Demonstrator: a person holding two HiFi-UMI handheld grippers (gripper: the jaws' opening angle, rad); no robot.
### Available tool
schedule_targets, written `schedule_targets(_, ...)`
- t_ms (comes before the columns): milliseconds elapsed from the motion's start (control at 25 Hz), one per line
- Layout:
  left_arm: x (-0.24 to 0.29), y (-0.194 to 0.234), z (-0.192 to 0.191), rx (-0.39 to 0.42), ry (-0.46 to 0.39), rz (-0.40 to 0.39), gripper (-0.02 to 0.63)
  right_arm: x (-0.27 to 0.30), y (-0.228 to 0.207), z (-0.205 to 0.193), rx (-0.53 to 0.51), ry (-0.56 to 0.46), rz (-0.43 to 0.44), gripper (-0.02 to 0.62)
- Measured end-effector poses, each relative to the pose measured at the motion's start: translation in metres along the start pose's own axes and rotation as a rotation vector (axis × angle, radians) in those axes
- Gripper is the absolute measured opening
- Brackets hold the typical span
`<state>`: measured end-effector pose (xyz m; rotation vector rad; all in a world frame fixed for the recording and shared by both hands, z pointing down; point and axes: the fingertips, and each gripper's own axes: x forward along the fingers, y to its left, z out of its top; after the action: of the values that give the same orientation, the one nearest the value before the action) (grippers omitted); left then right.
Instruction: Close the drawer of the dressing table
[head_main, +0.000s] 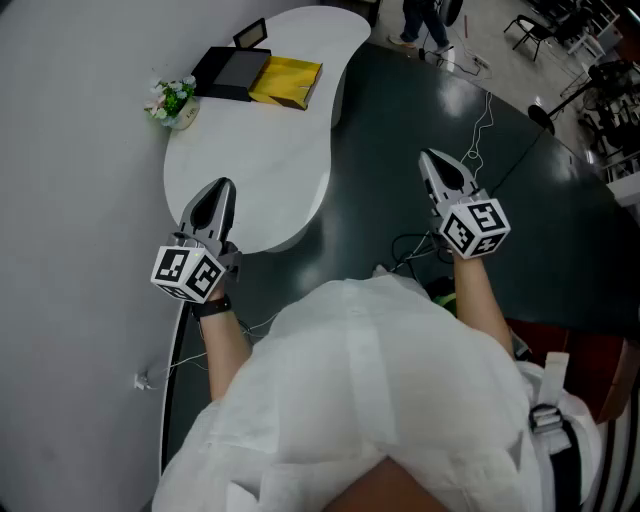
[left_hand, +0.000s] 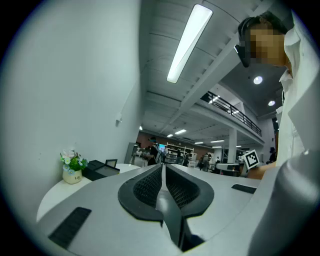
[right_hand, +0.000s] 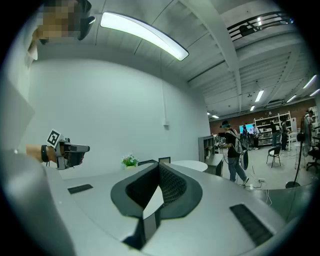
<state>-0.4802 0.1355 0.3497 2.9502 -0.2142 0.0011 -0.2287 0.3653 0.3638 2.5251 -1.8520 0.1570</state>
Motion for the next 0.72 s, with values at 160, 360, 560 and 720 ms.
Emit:
schedule_targets(160, -0.003, 0.001, -0.003, 0.0, 0.018, -0.002, 0.037, 0.005, 0.002, 0.001, -0.007, 0.002, 0.007, 0.009)
schedule_targets(360, -0.006, 0.008, 0.0, -0.011, -0.004, 0.014, 0.037, 0.007, -0.001, 0.001, -0.013, 0.01, -0.003, 0.009)
schedule_targets(560, -0.009, 0.018, 0.005, 0.002, 0.002, 0.039, 0.037, 0.009, -0.002, 0.004, -0.013, 0.011, -0.003, 0.009)
schedule_targets(720, -0.018, 0.017, 0.004, -0.002, 0.041, 0.053, 0.037, 0.011, 0.001, 0.013, 0.028, -0.028, 0.023, 0.009)
